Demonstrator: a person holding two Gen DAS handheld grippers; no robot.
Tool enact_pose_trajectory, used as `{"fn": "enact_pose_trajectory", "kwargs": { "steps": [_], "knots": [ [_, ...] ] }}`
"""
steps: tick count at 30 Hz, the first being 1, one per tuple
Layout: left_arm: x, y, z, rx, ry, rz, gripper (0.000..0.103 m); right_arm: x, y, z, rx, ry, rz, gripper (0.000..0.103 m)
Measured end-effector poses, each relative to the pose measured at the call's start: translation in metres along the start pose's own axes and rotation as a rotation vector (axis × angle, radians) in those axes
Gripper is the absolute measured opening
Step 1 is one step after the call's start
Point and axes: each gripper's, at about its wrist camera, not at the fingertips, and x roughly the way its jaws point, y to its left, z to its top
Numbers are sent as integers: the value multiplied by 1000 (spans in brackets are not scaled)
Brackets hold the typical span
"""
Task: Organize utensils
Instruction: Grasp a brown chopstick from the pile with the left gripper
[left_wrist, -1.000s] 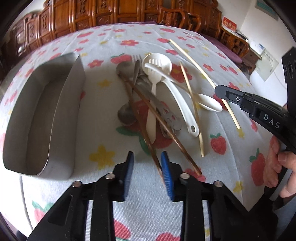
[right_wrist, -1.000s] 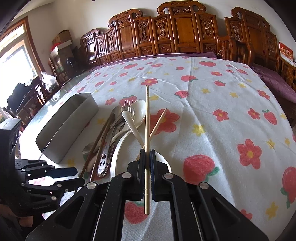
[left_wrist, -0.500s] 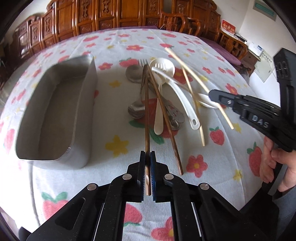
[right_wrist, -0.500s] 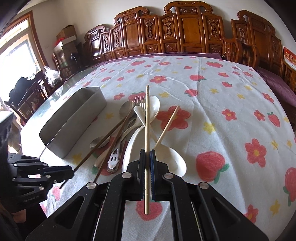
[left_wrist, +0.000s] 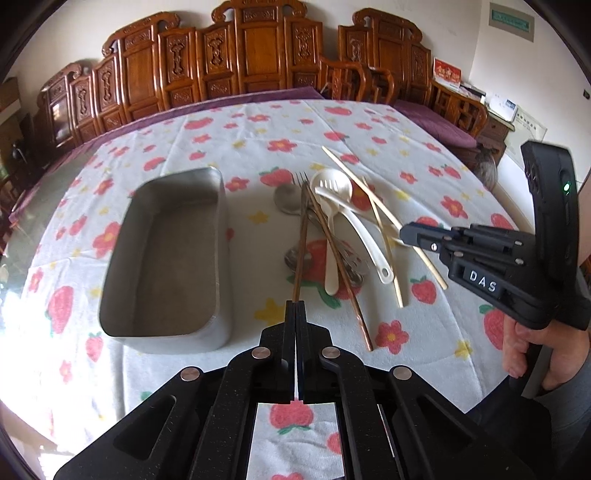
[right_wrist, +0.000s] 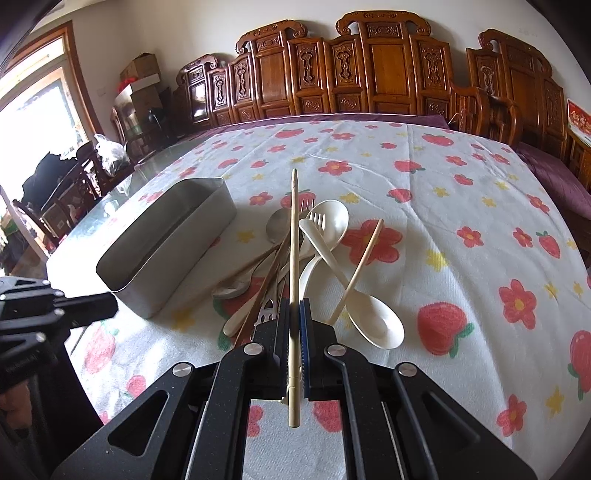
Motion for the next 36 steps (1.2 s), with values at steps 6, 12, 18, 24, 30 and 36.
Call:
{"fn": "enact_pose_trajectory", "kwargs": {
  "steps": [6, 12, 18, 24, 30, 36],
  "knots": [
    [2, 2, 4, 7, 2, 16, 0, 0, 1, 0, -4, 0, 0, 6],
    [33, -1, -9, -5, 78, -23, 15, 5, -4, -3, -3, 12, -17, 6],
    [60, -13, -16, -4, 119, -53, 29, 7, -11, -3, 13, 14, -19, 6],
    [81, -27, -21, 62, 143, -10, 21, 7, -10, -4, 9, 16, -22, 6],
    [78, -21, -22, 62, 136, 13, 4, 9, -7, -4, -3, 20, -21, 6],
    [52, -12, -16, 62, 85, 11, 4, 8, -5, -2, -5, 14, -18, 6]
  ]
}}
